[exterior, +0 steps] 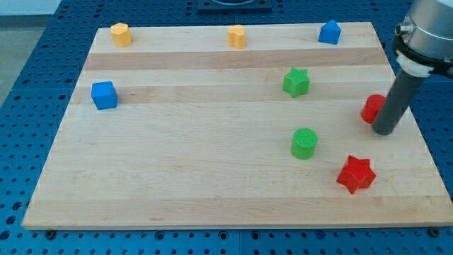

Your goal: Separate the red circle from the red star

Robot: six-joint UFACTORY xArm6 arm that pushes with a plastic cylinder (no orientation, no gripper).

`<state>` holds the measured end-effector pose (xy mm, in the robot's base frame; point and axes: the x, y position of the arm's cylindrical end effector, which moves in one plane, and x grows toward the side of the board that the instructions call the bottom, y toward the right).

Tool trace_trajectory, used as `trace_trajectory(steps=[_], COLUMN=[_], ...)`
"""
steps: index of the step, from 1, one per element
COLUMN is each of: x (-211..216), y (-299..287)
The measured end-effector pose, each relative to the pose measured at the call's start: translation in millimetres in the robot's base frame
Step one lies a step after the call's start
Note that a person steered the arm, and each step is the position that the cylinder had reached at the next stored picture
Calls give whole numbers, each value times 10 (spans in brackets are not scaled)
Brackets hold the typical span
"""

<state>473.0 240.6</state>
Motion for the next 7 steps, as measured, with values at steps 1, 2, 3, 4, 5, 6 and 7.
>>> trace_trajectory(steps=[1, 2, 3, 4, 5, 6, 7], x=[-10, -89, -170, -229, -299, -359, -428], y=[126, 126, 101, 26, -8, -13, -13])
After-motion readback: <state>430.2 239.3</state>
